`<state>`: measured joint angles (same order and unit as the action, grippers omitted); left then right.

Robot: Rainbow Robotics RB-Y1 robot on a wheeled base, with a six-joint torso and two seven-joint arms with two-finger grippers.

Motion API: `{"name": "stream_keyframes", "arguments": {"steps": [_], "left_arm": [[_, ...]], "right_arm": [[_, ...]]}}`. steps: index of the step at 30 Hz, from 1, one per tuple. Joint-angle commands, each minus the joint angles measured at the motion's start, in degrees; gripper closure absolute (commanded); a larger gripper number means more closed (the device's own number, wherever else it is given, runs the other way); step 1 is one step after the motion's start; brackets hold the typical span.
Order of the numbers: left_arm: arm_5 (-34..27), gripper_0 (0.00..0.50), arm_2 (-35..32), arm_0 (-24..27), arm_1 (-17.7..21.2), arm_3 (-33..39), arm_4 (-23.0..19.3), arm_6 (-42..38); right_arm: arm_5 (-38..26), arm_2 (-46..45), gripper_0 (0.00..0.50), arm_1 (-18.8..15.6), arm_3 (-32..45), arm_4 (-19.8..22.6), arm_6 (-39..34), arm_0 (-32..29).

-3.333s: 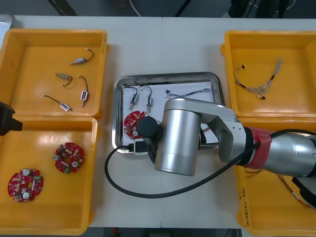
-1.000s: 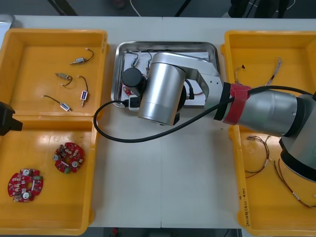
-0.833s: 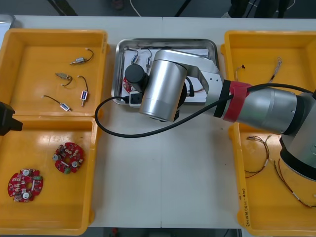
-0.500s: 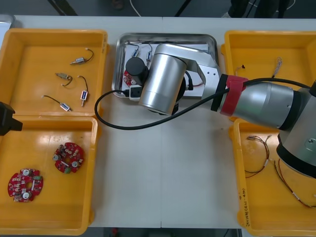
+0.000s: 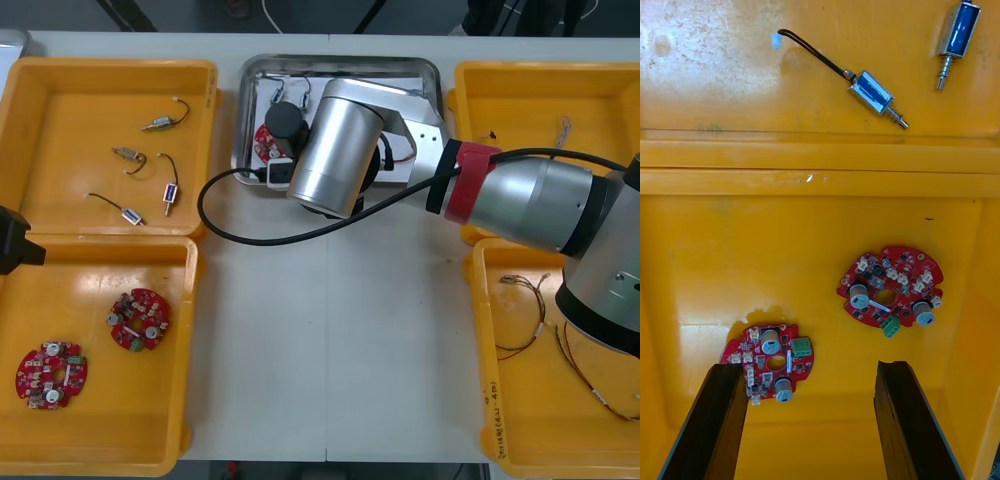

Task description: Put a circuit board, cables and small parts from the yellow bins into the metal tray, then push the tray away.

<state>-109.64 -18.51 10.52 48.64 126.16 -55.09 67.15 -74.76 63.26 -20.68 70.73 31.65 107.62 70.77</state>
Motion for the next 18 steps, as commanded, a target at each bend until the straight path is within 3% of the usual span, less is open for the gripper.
{"name": "stream_keyframes", "arguments": {"steps": [1, 18], "left_arm": [[-0.36, 0.000, -1.79, -0.76, 2.60, 1.63, 0.42, 4.66], [-0.36, 0.000, -1.79, -0.76, 2.60, 1.63, 0.42, 4.66]], "right_arm": [[0.93, -3.40, 0.500, 1.34, -0.68, 0.25, 3.56, 3.50], [5.50, -4.46, 0.500, 3.45, -6.75, -0.63, 4.79, 4.91]]}}
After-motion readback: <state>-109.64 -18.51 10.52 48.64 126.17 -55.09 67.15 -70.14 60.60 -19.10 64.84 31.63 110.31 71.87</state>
